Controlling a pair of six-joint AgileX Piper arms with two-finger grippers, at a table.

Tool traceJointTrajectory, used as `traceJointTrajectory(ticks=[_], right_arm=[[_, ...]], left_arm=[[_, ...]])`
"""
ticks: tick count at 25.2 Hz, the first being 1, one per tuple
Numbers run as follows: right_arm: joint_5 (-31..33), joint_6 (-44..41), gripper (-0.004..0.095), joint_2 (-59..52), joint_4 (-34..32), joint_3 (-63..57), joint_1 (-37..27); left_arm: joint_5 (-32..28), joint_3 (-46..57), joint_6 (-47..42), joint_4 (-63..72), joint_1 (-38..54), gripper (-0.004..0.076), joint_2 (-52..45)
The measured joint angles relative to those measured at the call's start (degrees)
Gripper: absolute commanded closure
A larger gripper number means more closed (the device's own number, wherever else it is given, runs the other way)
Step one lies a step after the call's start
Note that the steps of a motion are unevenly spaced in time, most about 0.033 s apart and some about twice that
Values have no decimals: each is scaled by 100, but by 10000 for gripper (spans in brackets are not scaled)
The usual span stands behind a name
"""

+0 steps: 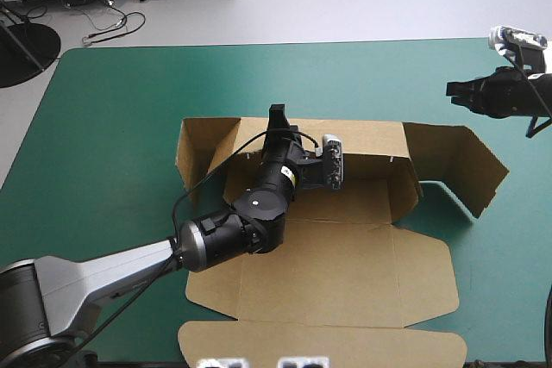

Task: Fold the box

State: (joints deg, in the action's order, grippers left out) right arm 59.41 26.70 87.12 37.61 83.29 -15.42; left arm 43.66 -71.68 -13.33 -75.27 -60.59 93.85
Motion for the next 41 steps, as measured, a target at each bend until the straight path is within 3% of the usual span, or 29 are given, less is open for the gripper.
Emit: traceJointTrajectory(ticks=[6, 12, 17, 21, 26, 30, 35, 41], right_arm=[[48, 48, 926, 389, -29, 0, 251], [188, 50, 927, 448, -671, 0, 689], [838, 4, 927, 448, -1354, 5, 713], [1078, 11, 927, 448, -1456, 5, 713], [1093, 167, 927, 352, -1110, -8, 713], [1064, 583, 927, 54, -460, -577, 713], [93, 1225, 927, -663, -101, -2119, 718], [-953, 2205, 926, -1466, 957, -3377, 718]], left_arm=[[0, 0, 0, 0, 0, 734, 0], [14, 0, 0, 0, 0, 734, 0], [140, 0, 0, 6, -6, 734, 0], [195, 0, 0, 24, -6, 734, 0], [201, 0, 0, 31, -6, 734, 0], [203, 0, 0, 75, -6, 734, 0], [247, -6, 0, 139, -6, 734, 102], [285, -17, 25, 70, -6, 734, 210]])
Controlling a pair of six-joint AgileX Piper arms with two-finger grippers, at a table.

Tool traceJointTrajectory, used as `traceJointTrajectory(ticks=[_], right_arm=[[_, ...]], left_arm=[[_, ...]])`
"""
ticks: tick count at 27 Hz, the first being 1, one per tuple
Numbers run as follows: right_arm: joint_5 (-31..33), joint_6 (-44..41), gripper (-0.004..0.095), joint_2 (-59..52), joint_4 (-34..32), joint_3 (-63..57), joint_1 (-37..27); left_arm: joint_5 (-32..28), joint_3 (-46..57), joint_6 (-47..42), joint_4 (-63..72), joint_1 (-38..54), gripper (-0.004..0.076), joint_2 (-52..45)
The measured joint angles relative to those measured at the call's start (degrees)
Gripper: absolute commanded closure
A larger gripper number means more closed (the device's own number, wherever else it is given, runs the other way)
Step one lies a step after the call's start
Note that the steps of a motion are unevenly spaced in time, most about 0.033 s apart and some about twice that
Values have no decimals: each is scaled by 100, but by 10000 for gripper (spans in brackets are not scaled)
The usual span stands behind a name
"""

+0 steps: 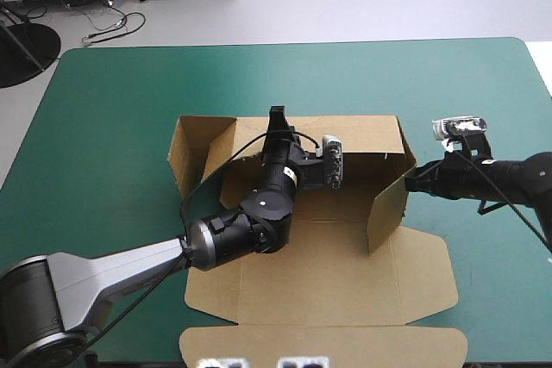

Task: Fold the box

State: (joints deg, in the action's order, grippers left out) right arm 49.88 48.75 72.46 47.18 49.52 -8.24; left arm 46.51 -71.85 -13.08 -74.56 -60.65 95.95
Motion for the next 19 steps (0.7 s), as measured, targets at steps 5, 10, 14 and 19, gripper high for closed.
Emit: traceJointTrajectory(ticks=[5, 10, 14, 19], right_arm=[[-274, 908, 926, -248, 607, -524, 0], [-368, 1573, 893, -281, 915, -737, 0], [-286, 1715, 744, -281, 847, -684, 0], [34, 1758, 516, -281, 318, -317, 0]], left_arm=[[32, -11, 0, -43, 0, 734, 55], [32, -17, 0, -43, 0, 734, 61], [32, -17, 0, -43, 0, 734, 61], [32, -17, 0, -43, 0, 734, 61]])
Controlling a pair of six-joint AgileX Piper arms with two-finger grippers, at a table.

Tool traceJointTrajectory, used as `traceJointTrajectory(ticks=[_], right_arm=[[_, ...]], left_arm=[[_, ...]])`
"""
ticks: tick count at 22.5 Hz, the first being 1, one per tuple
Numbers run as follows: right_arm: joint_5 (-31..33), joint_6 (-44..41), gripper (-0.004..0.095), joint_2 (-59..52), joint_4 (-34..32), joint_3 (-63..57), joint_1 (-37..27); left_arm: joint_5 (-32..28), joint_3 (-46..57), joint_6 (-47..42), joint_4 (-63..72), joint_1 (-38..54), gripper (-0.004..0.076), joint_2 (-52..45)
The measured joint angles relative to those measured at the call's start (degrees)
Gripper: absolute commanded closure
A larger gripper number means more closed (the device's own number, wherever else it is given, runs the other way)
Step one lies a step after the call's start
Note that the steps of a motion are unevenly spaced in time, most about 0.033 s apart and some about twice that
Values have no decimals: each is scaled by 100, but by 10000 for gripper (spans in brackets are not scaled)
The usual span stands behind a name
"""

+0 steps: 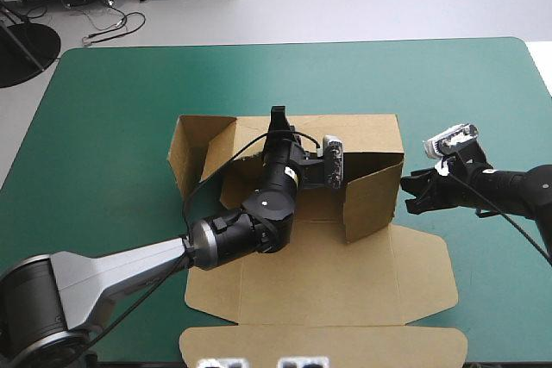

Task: Fold the box

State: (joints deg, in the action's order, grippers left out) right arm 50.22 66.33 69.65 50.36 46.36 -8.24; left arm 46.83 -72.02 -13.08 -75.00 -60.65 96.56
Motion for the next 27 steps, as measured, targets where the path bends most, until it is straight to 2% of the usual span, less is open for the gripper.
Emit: traceJointTrajectory(ticks=[7, 12, 17, 23, 27], right_arm=[[453, 0, 516, -5, -248, 182, 0], [433, 5, 516, -5, -239, 182, 0], [330, 10, 545, 338, 303, 182, 0], [73, 185, 684, 509, 661, 182, 6], [-40, 308, 904, 509, 721, 182, 6]], left_arm=[[0, 0, 0, 0, 0, 734, 6], [0, 0, 0, 0, 0, 734, 12], [0, -10, 0, 0, 0, 734, 19], [0, -29, 0, 0, 0, 734, 35], [-6, -29, 0, 0, 0, 734, 35]])
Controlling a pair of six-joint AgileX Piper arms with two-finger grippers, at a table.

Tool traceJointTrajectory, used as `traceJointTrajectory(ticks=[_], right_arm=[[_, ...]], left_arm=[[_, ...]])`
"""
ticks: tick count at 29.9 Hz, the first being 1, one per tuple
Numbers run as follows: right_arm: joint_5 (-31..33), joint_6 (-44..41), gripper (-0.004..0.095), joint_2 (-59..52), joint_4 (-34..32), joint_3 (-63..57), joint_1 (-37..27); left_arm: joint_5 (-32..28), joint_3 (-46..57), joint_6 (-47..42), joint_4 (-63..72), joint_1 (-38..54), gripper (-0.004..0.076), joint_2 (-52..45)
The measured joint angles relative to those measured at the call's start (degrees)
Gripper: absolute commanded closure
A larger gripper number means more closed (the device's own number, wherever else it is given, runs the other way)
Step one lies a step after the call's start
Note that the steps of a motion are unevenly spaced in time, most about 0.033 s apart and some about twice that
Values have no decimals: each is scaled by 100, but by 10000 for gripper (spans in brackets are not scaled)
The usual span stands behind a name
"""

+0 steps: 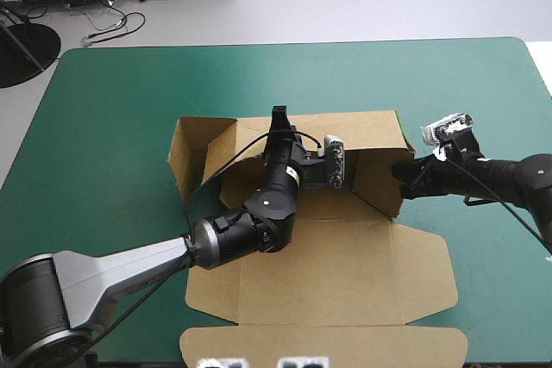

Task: Fold the box

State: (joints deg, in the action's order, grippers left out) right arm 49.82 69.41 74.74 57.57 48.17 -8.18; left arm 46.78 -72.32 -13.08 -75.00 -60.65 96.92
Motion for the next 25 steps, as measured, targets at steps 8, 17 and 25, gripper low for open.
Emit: traceJointTrajectory(ticks=[8, 17, 25], right_arm=[[-75, 150, 919, 0, -43, 30, 10], [-96, 167, 917, 0, -60, 41, 10], [-101, 167, 917, 0, -66, 41, 10]], left_arm=[[5, -6, 0, 0, 0, 721, 0], [-20, -1, 5, 98, -4, 363, 7], [-23, 51, 125, 64, -30, 276, 50]])
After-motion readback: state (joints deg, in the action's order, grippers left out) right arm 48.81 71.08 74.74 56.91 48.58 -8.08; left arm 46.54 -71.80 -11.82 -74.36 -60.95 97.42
